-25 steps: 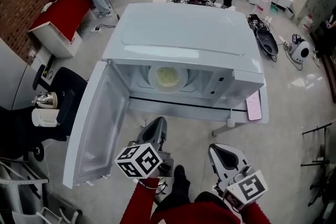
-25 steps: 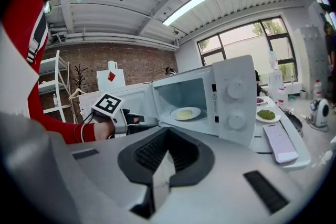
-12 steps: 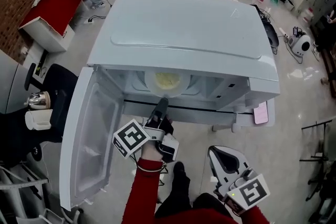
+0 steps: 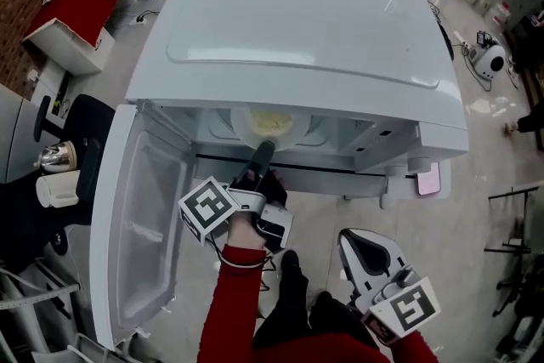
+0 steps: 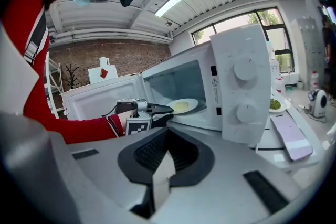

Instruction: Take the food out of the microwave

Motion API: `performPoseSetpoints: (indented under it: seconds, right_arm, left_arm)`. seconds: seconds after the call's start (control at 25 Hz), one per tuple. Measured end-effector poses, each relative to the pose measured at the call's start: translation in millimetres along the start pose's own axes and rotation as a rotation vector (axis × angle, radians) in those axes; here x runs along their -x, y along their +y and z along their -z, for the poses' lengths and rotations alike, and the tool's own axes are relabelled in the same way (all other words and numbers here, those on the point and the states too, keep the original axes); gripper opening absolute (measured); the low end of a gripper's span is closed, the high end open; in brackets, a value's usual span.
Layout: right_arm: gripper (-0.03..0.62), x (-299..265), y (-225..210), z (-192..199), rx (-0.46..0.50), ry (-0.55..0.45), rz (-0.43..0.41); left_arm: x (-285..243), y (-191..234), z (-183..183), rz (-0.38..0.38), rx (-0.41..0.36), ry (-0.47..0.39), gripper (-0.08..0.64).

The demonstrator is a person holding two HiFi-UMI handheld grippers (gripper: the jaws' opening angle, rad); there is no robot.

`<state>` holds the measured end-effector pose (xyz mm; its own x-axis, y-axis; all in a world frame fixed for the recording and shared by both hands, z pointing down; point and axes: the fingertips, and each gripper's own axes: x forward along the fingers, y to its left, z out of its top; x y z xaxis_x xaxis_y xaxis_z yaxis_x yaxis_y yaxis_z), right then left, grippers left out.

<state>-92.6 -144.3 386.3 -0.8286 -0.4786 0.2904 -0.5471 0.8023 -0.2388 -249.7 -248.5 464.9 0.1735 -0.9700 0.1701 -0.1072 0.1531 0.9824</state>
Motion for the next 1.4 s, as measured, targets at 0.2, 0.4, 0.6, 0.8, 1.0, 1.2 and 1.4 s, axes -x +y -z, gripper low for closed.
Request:
performPoseSetpoints:
  seconds: [0.2, 0.4, 0.6, 0.8, 1.0, 1.2, 1.4]
  right_arm:
    - [0.011, 3, -4, 4, -0.012, 0.010, 0.011]
    - [0.011, 7, -10, 10, -0.042, 0.024, 0.025]
    - [0.011, 10, -13, 12, -0.051, 0.027, 0.032]
    - [0.011, 14, -14, 13, -0.047, 0.027, 0.027]
    - [0.011, 19, -13, 12, -0.046, 0.027, 0.019]
    - [0.011, 26, -15, 16, -0.049, 0.032, 0.013]
    - [0.011, 34, -15, 20, -0.054, 0.049, 0.012]
  left_arm:
    - [-4, 0, 0, -0.005, 0.042, -0.013, 0.078]
    - [-4, 0, -1, -0.009, 0.109, -0.038, 0.055]
    - [-4, 0, 0, -0.003, 0.141, -0.050, 0.052]
    - [-1, -1, 2, -0.001, 0.163, -0.060, 0.041]
    - [0, -9, 5, 0.028, 0.179, -0.078, 0.020]
    - [7, -9, 9, 0.027, 0.148, -0.080, 0.018]
    - [18, -10, 17, 0.048, 0.142, -0.079, 0.018]
